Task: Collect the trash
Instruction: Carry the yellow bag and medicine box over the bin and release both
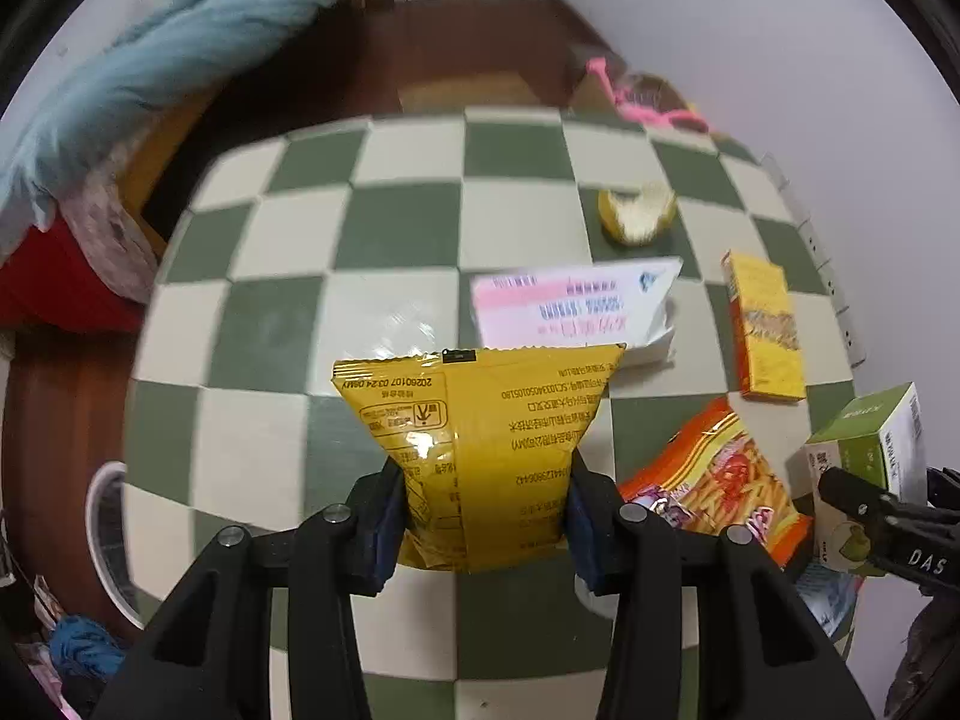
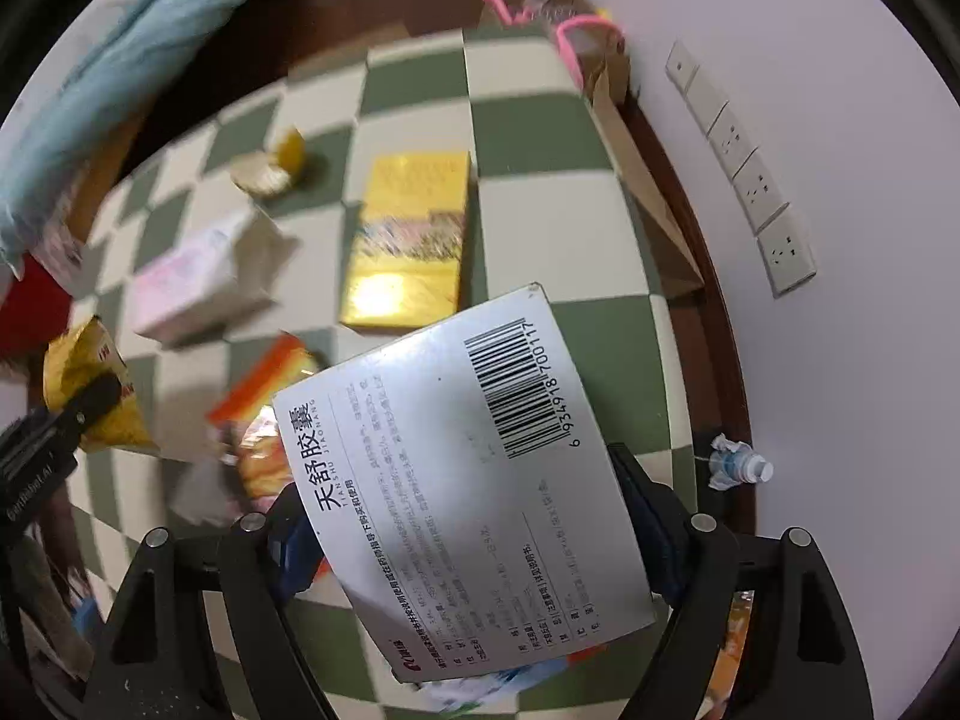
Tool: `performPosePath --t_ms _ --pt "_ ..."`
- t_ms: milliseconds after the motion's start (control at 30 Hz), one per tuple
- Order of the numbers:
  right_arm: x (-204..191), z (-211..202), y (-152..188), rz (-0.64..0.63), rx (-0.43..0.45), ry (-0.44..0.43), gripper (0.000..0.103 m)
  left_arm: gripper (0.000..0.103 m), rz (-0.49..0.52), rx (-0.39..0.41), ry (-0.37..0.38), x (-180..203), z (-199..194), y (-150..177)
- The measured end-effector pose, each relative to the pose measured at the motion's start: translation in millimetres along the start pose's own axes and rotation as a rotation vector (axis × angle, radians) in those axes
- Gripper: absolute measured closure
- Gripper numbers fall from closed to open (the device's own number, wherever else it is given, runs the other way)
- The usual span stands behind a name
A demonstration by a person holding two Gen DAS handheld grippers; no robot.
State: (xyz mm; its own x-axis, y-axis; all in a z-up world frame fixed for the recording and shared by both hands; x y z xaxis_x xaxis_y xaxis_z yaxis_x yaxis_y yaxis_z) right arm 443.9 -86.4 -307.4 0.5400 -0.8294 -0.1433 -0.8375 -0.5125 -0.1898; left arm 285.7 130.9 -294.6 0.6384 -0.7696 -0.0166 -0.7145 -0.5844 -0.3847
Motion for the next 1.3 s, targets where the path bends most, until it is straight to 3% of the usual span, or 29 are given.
performPosePath --t_ms 333,500,700,1033,1300 --pt "-66.4 -78.5 25.4 -0.008 0.157 -0.141 0.019 0.062 -0.012 0.177 -0.026 -46.2 -92.0 -1.7" --pt "-129.4 -110.6 34.4 -0.063 0.21 -0.227 0.019 0.062 -0.039 0.254 -0.054 -94.9 -139.1 7.9" --pt "-223.1 -124.2 49.4 -0.168 0.214 -0.326 0.019 0.062 -0.112 0.284 -0.097 -167.8 -172.2 29.3" --pt "-384.4 -84.3 90.4 -0.348 0.109 -0.422 0.019 0.062 -0.277 0.276 -0.211 -298.6 -184.1 78.5" --pt "-488.1 -9.2 119.7 -0.427 -0.041 -0.441 0.019 0.062 -0.432 0.159 -0.238 -396.4 -135.9 123.0"
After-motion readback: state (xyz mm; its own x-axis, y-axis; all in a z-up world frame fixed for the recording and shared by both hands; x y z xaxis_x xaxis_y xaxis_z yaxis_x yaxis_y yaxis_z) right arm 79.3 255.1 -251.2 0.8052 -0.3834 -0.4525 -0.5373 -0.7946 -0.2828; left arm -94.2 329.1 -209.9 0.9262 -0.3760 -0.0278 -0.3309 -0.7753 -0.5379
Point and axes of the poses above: each gripper's, at about its wrist camera, not at the fingertips, and z roughly the way its jaws point, x to its right, y to its underside, the point moved 3 cm from there along z, roughly the way its jaws point, and after that the axes turned 3 degrees about -y, right-handed, at the moved point
